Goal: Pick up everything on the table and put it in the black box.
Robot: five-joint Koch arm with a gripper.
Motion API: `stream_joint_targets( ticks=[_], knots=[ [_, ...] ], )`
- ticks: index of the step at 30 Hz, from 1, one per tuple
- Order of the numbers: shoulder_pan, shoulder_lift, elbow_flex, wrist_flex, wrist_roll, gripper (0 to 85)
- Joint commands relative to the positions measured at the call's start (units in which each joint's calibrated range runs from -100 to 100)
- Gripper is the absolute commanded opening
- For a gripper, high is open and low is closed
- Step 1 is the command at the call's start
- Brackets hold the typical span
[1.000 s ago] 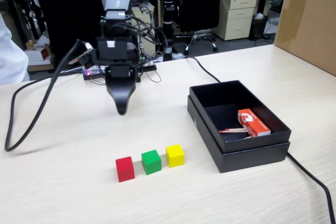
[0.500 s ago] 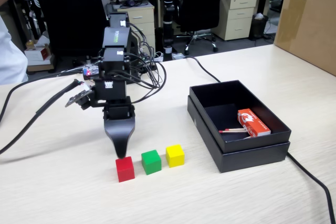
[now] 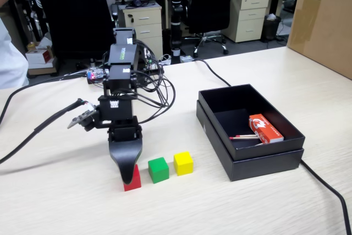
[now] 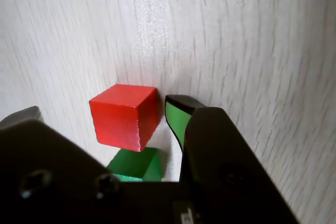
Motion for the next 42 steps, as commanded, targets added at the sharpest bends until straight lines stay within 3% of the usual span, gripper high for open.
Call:
stream_joint_targets(
  ticks=[1,6,7,9,13,20,28,35,42],
  knots=[
    [0.15,-0.11,5.06,-0.44,-1.17,42.7],
    [0.44,1.04,6.05,-0.44,-1.56,27.1],
    [0.39,1.04,6.05,-0.44,-1.51,14.9],
    [0.20,1.15,6.15,-0.44,-1.32,0.9],
    [-0.24,-6.42,1.61,-0.44,-1.07,0.9],
    [1.07,-43.71,-16.61,-0.44,-0.34,0.9],
    [11.48,-70.22,-29.94,-0.44,3.71,0.9],
    [21.93,-58.97,-25.22,-0.44,9.13,0.9],
    [25.15,-26.73,-14.62,-0.53,10.60,0.9]
  ],
)
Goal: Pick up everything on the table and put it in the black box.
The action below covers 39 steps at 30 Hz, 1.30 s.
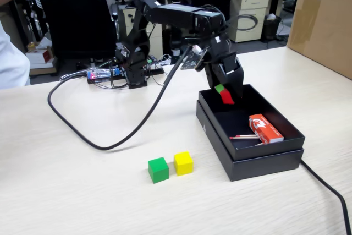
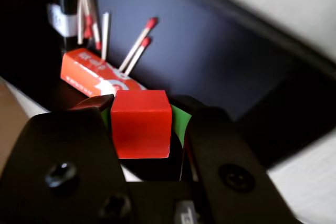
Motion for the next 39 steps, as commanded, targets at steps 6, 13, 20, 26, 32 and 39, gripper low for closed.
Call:
stream_joint_targets(
  ticks=[6,13,20,26,32,39],
  knots=[
    [0.59,11.34,3.92,-0.37,1.07,0.9],
    [0.59,12.26,2.65,-0.37,1.27,15.6],
    [0.05,-0.13,-1.43,-0.37,1.27,41.6],
    [-5.08,-24.34,-3.97,-0.37,0.59,41.8],
    [-15.19,-25.49,-12.31,-0.37,-1.32,46.8],
    [-18.66,-14.59,-14.30,0.32,-1.71,47.7]
  ],
)
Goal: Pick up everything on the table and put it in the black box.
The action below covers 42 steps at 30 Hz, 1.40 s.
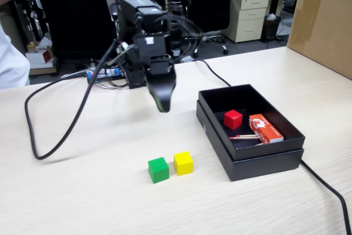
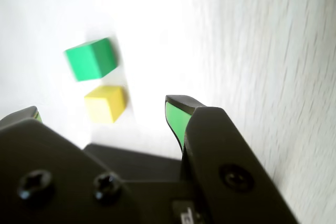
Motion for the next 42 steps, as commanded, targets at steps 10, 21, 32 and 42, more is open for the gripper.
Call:
stream_joint_targets(
  ticks=[10,21,32,42],
  knots=[
    [-1.51,23.08,18.54,0.40,-2.49,47.6],
    [-1.90,42.12,32.96,0.40,-7.47,46.1],
    [-2.00,44.88,34.13,-0.47,-8.16,20.6],
    [-2.88,30.76,26.61,-0.47,-6.59,0.9]
  ],
)
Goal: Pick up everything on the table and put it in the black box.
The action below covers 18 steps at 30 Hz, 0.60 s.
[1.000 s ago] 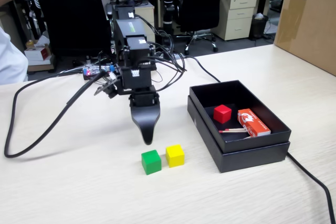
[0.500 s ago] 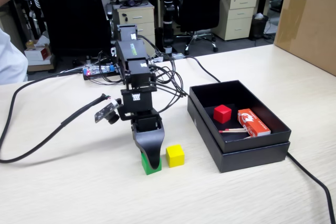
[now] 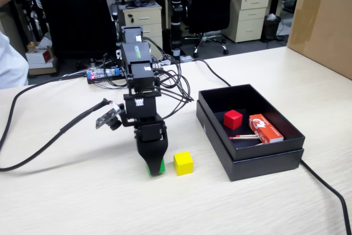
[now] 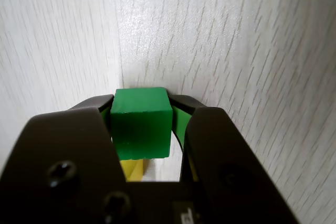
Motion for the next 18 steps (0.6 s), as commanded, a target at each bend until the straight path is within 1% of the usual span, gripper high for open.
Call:
stream_joint_targets(
  ticks=[1,3,4,6,7,10,11,13,14,17,18],
  knots=[
    [-0.20,-14.59,-1.95,-0.47,0.83,0.9],
    [0.59,-23.08,-5.57,-1.16,1.61,0.9],
    [2.49,-32.03,-8.75,-3.41,2.83,0.9],
    [4.40,-38.91,-11.38,-4.10,3.76,0.9],
    [6.35,-44.31,-13.01,-4.70,4.64,0.9],
    [10.26,-51.88,-15.55,-4.79,6.20,0.9],
    [13.63,-54.98,-16.54,-4.79,7.23,0.9],
    [17.58,-54.75,-15.55,-4.79,8.79,0.9],
    [18.51,-53.49,-14.91,-4.79,9.23,0.9],
    [19.88,-47.18,-12.37,-4.79,9.62,0.9],
    [20.07,-42.47,-10.92,-4.79,9.87,0.9]
  ],
)
